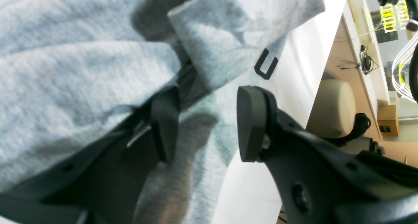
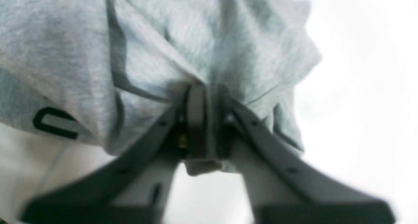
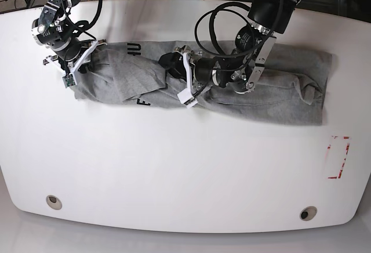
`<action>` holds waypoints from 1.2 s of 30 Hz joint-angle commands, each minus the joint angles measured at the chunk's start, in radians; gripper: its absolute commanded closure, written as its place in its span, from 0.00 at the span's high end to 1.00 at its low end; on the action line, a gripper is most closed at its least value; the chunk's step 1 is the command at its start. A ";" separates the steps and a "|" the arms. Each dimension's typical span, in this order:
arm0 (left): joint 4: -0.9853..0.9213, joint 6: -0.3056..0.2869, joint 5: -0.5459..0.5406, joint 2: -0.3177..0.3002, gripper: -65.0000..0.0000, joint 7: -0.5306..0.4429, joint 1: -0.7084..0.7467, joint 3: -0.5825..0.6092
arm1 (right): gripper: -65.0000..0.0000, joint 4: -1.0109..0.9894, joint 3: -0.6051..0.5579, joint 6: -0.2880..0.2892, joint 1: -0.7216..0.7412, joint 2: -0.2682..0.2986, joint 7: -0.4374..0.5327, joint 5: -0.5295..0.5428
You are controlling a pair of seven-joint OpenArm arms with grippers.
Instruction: Fold the T-shirt properly
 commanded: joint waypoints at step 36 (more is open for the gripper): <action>0.271 0.020 -0.435 -0.361 0.43 0.070 -0.062 -0.153 | 0.47 0.170 0.001 -0.002 0.071 0.004 0.005 0.009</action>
